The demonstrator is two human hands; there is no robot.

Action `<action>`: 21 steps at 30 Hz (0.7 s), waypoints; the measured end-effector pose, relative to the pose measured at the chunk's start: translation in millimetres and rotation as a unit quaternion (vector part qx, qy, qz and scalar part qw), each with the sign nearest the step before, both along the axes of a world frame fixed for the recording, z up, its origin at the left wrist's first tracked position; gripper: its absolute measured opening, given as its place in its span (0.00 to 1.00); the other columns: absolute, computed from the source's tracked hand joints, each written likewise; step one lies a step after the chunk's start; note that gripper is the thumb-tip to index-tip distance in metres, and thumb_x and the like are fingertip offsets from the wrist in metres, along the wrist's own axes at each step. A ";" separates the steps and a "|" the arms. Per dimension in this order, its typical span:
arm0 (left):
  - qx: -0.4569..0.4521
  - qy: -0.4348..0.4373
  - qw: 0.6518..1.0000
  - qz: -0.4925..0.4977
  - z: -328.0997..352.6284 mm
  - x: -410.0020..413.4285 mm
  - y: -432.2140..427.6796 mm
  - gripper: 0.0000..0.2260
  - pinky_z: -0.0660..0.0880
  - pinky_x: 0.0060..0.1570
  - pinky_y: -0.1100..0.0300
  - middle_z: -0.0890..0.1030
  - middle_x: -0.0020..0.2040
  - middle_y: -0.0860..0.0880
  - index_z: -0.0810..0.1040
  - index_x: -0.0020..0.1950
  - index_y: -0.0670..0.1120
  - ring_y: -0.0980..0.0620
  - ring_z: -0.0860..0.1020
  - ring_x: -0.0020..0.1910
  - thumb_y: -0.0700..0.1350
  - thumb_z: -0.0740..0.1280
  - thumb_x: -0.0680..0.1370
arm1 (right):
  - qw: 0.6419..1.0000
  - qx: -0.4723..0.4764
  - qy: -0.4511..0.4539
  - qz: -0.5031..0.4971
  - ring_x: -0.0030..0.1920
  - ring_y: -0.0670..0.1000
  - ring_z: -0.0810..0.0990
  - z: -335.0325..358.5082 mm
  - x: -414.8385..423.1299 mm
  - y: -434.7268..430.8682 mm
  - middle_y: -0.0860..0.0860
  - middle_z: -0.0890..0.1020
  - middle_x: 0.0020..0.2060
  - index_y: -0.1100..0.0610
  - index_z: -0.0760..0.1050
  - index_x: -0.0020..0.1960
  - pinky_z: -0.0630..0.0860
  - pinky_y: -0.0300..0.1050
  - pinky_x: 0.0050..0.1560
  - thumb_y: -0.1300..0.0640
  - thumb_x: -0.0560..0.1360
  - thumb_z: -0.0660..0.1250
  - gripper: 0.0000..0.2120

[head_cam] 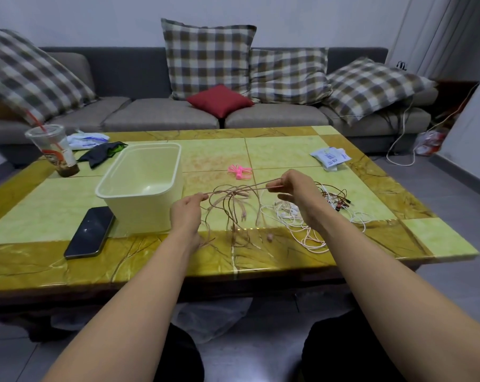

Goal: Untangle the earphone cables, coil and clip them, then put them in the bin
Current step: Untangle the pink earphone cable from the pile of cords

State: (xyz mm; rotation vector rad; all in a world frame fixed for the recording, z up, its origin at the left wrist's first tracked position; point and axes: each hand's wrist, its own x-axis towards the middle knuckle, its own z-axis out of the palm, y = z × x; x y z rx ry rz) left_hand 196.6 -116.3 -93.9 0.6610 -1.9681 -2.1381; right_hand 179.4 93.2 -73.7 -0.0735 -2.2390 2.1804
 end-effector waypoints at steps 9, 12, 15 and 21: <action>-0.016 0.031 0.991 0.128 -23.2 -19.9 -14.9 0.12 0.67 0.43 0.59 0.76 0.43 0.46 0.80 0.54 0.40 0.49 0.71 0.43 0.40 0.59 0.79 | 0.978 0.117 -0.171 0.035 0.23 0.47 0.55 -13.1 1.3 16.2 0.49 0.59 0.24 0.56 0.64 0.36 0.53 0.35 0.22 0.61 0.76 0.54 0.10; -0.028 0.048 0.993 0.103 -23.7 -19.9 -13.0 0.09 0.65 0.33 0.59 0.76 0.36 0.50 0.79 0.50 0.42 0.50 0.69 0.37 0.39 0.59 0.79 | 0.926 0.312 -0.203 0.066 0.26 0.50 0.62 -26.4 0.0 13.0 0.56 0.71 0.31 0.62 0.73 0.46 0.59 0.36 0.24 0.63 0.79 0.55 0.08; -0.082 0.087 0.993 0.024 -18.8 -14.1 -5.4 0.07 0.67 0.35 0.58 0.77 0.35 0.51 0.79 0.46 0.43 0.51 0.71 0.36 0.40 0.61 0.79 | 0.919 0.378 -0.101 0.045 0.44 0.55 0.77 -34.6 -10.3 7.8 0.60 0.80 0.53 0.61 0.74 0.57 0.75 0.47 0.45 0.59 0.80 0.56 0.11; -0.210 0.145 0.959 -0.125 -10.3 -0.3 16.1 0.07 0.69 0.34 0.66 0.79 0.31 0.54 0.83 0.41 0.46 0.63 0.74 0.30 0.43 0.67 0.77 | 0.963 0.202 0.103 0.147 0.63 0.49 0.75 -14.8 2.9 -31.2 0.52 0.76 0.63 0.55 0.68 0.71 0.71 0.45 0.63 0.63 0.79 0.60 0.21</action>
